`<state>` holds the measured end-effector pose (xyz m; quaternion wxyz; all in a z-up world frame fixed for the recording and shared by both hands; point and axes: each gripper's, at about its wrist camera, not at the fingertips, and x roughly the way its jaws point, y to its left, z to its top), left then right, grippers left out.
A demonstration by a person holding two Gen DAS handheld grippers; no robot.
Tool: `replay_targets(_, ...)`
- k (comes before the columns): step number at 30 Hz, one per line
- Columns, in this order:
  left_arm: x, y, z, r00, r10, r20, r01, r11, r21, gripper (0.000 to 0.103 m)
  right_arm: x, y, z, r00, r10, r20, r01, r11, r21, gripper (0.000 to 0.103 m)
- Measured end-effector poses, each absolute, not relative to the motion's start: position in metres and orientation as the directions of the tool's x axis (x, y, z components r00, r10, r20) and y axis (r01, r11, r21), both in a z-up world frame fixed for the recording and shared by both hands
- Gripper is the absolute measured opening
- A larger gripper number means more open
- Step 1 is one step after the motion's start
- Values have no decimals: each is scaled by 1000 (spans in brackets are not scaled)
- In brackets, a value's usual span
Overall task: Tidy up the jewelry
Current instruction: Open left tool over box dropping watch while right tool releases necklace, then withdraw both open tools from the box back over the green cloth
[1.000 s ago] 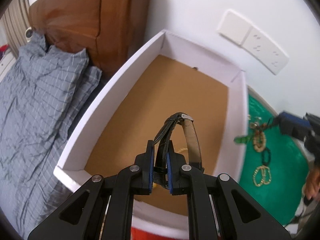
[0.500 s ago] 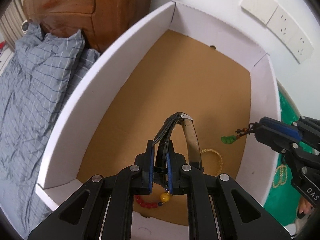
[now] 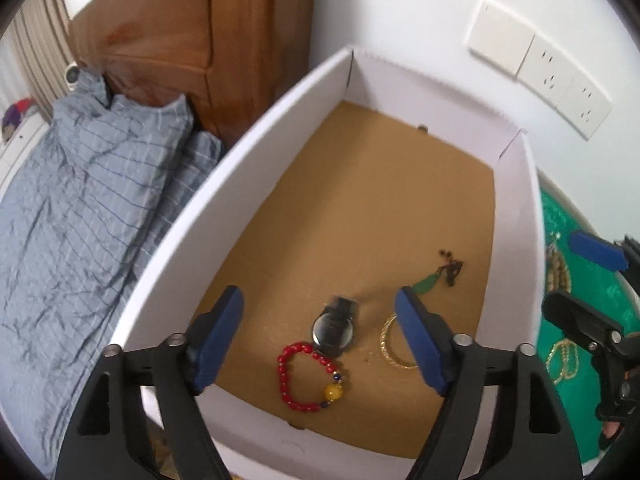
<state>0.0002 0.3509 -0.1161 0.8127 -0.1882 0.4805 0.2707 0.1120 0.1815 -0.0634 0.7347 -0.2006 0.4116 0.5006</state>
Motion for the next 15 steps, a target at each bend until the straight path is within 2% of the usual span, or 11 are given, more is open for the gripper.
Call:
replay_targets(8,2,306,-87,469,266,-842,-581,811,-67,85,112,109,-38,252,577,-777,-867,491,84,80)
replay_targets(15,19,258,-76,523,217,-824,-499,862,-90,85,118,38,-37,353,515,-781,-811,585,19,80)
